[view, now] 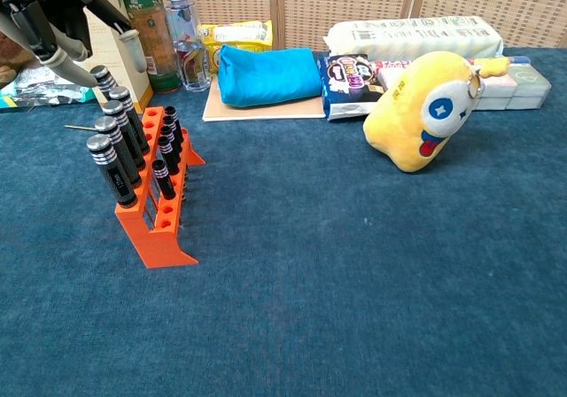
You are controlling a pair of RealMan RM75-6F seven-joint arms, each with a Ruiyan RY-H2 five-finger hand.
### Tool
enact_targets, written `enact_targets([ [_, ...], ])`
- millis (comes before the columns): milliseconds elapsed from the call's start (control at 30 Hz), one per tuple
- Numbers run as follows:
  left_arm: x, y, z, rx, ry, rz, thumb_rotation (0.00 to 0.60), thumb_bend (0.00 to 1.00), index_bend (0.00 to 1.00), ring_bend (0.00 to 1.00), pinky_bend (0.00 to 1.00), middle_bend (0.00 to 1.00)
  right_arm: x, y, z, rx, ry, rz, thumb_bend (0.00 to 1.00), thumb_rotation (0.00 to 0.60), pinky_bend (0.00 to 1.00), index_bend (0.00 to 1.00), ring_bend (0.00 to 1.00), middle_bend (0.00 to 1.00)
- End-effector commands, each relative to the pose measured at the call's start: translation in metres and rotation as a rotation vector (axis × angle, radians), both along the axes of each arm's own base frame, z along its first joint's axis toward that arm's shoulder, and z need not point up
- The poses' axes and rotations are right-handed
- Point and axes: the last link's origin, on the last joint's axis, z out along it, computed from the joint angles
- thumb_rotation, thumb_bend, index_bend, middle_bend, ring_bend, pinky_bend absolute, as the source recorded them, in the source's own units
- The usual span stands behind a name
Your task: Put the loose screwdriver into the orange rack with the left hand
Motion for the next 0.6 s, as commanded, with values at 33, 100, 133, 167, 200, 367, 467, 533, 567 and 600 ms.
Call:
enact_targets([
  [33,0.0008,0.0004,0.0010,0.011,-0.006,-0.003,0.600,0.33,0.30,0.98,1.00,1.00,0.0001,0.0000,-0.0001,0.000,0.001,0.000,0.00,0.600,0.00,0.07,0.00,0.00],
  [100,0.0016,0.0009,0.0018,0.024,-0.015,-0.005,0.600,0.33,0.29,0.98,1.00,1.00,0.0001,-0.0001,-0.0001,0.000,0.001,0.000,0.00,0.600,0.00,0.07,0.00,0.00],
  [133,0.0018,0.0011,0.0021,0.030,-0.019,-0.006,0.600,0.33,0.29,0.98,1.00,1.00,0.0001,-0.0001,-0.0002,0.000,0.001,0.000,0.00,0.600,0.00,0.07,0.00,0.00],
  [167,0.0026,0.0023,0.0033,0.043,-0.027,-0.008,0.600,0.33,0.29,0.98,1.00,1.00,0.0001,-0.0002,-0.0002,0.000,0.001,0.000,0.00,0.600,0.00,0.07,0.00,0.00],
  [200,0.0030,0.0032,0.0036,0.055,-0.034,-0.012,0.600,0.33,0.29,0.98,1.00,1.00,0.0001,-0.0001,-0.0002,-0.001,0.001,0.000,0.00,0.600,0.00,0.07,0.00,0.00],
  [367,0.0064,0.0052,0.0006,0.087,-0.075,-0.022,0.600,0.33,0.28,0.98,1.00,1.00,0.0001,-0.0003,-0.0002,-0.002,0.000,-0.002,0.00,0.600,0.00,0.08,0.00,0.00],
  [467,0.0080,0.0060,-0.0028,0.100,-0.102,-0.034,0.600,0.33,0.28,0.97,1.00,1.00,0.0000,-0.0004,-0.0001,-0.002,0.000,-0.003,0.00,0.600,0.00,0.08,0.00,0.00],
  [533,0.0088,0.0063,-0.0036,0.105,-0.115,-0.040,0.600,0.33,0.28,0.97,1.00,1.00,-0.0002,-0.0005,-0.0002,-0.001,-0.001,-0.004,0.00,0.600,0.00,0.08,0.00,0.00],
  [567,0.0095,0.0065,-0.0033,0.109,-0.122,-0.044,0.600,0.33,0.28,0.97,1.00,1.00,-0.0003,-0.0005,0.0000,-0.002,-0.001,-0.004,0.00,0.600,0.00,0.08,0.00,0.00],
  [600,0.0098,0.0065,-0.0029,0.114,-0.129,-0.048,0.600,0.33,0.28,0.97,1.00,1.00,-0.0003,-0.0006,0.0000,-0.002,-0.001,-0.005,0.00,0.600,0.00,0.08,0.00,0.00],
])
